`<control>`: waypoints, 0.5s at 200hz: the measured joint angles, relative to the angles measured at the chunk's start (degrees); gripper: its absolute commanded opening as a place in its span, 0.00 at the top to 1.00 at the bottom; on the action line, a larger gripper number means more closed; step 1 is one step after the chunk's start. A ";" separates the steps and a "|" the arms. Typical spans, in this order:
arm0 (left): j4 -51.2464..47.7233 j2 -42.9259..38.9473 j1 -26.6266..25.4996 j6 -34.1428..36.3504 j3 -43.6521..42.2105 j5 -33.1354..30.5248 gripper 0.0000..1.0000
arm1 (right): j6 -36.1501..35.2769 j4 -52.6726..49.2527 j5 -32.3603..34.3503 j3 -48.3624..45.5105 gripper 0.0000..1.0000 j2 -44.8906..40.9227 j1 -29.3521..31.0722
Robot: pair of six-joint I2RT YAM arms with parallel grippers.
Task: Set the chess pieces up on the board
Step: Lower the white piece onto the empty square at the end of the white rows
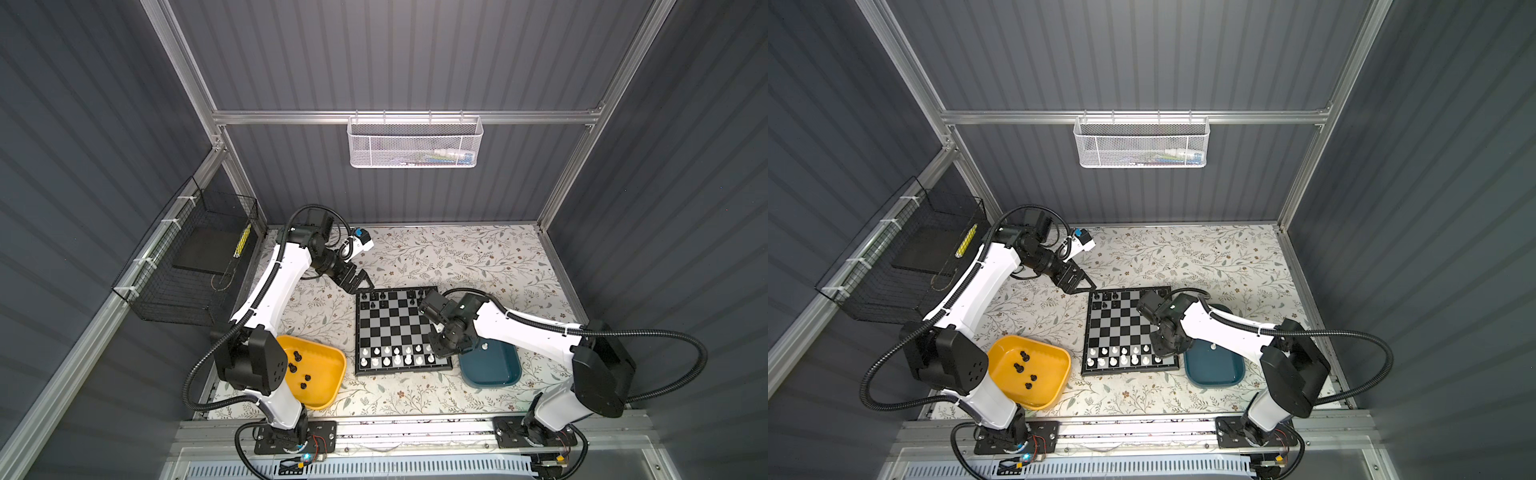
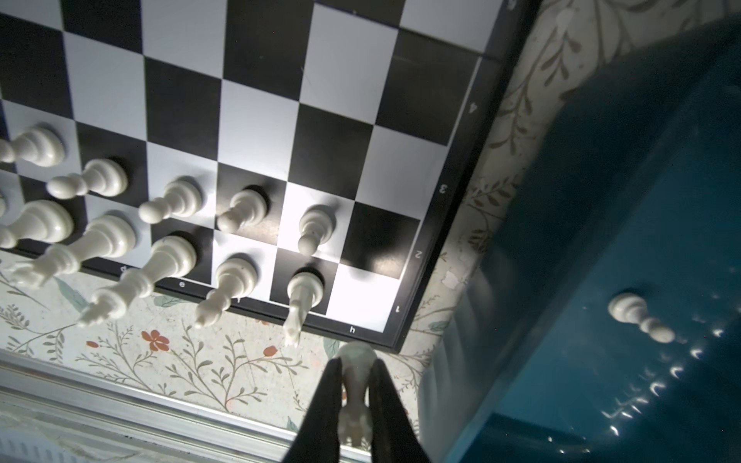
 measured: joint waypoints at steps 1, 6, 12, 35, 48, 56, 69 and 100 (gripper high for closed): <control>0.00 0.00 0.00 0.00 0.00 0.00 0.01 | 0.00 0.04 0.00 -0.02 0.84 0.02 0.00; 0.00 0.00 0.00 0.00 0.00 -0.02 0.01 | 0.04 0.22 -0.02 -0.22 0.84 0.17 0.00; 0.00 0.00 0.00 0.00 0.00 0.00 0.00 | 0.04 0.57 -0.02 -0.50 0.84 0.31 0.00; 0.00 0.00 0.00 0.00 0.00 -0.02 0.00 | 0.11 1.46 -0.04 -1.46 0.84 0.68 0.00; 0.00 -0.02 0.00 0.00 0.00 0.00 0.00 | 0.24 2.19 -0.13 -1.86 0.84 1.07 0.00; 0.00 -0.02 0.00 0.00 0.00 0.00 0.01 | 0.26 2.69 -0.20 -2.05 0.84 1.36 0.00; 0.02 -0.02 0.00 0.00 0.00 -0.02 0.00 | 0.37 3.39 -0.20 -2.45 0.84 1.77 0.00; 0.02 -0.04 0.00 0.00 -0.11 -0.02 0.01 | 0.48 4.63 -0.24 -2.75 0.83 3.15 0.00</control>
